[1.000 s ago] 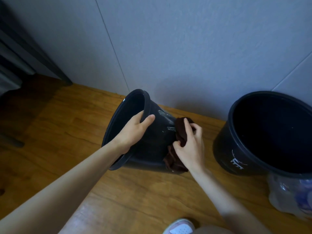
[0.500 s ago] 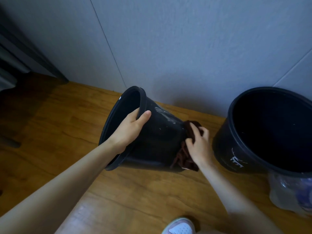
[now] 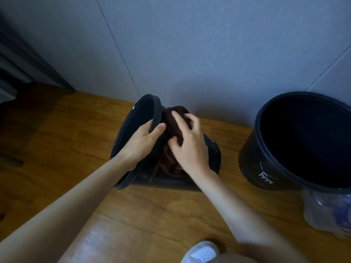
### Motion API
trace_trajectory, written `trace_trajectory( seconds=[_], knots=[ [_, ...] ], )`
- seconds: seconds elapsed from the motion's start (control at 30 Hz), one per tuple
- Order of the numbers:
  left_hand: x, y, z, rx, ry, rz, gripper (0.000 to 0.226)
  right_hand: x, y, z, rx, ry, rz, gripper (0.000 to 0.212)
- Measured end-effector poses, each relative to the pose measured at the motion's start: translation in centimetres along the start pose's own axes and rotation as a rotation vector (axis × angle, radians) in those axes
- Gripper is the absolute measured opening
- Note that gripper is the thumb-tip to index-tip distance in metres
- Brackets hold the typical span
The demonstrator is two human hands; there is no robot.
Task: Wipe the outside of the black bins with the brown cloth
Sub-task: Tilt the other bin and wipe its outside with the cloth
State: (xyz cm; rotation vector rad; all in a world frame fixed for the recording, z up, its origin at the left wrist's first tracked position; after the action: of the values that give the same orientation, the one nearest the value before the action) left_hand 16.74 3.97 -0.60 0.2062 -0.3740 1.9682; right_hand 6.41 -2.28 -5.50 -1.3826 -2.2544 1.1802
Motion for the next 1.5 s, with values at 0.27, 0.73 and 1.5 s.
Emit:
trace_trajectory(
  seconds=[0.27, 0.73, 1.5],
  knots=[
    [0.6, 0.0, -0.4, -0.055, 0.041, -0.049, 0.017, 2.3, 0.6, 13.5, 0.083, 0.654, -0.3, 0.047],
    [0.9, -0.5, -0.9, -0.039, 0.043, -0.058, 0.017, -0.1, -0.3, 1.4, 0.0, 0.044, -0.034, 0.053],
    [0.4, -1.0, -0.8, -0.07, 0.06, -0.114, 0.017, 0.2, -0.6, 0.1, 0.096, -0.055, -0.053, 0.058]
  ],
)
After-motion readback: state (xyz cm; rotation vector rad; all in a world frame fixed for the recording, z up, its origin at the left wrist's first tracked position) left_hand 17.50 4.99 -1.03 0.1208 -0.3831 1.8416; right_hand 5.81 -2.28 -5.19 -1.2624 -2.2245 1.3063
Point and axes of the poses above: each hand's wrist, its own x-axis away from the middle knuckle, its own y-axis out of the palm, z = x × y, the point moved 4 cm from there along -x, towards the middle knuckle, and after that the axes turned 11 degrees about x, right-handed, at the moved point
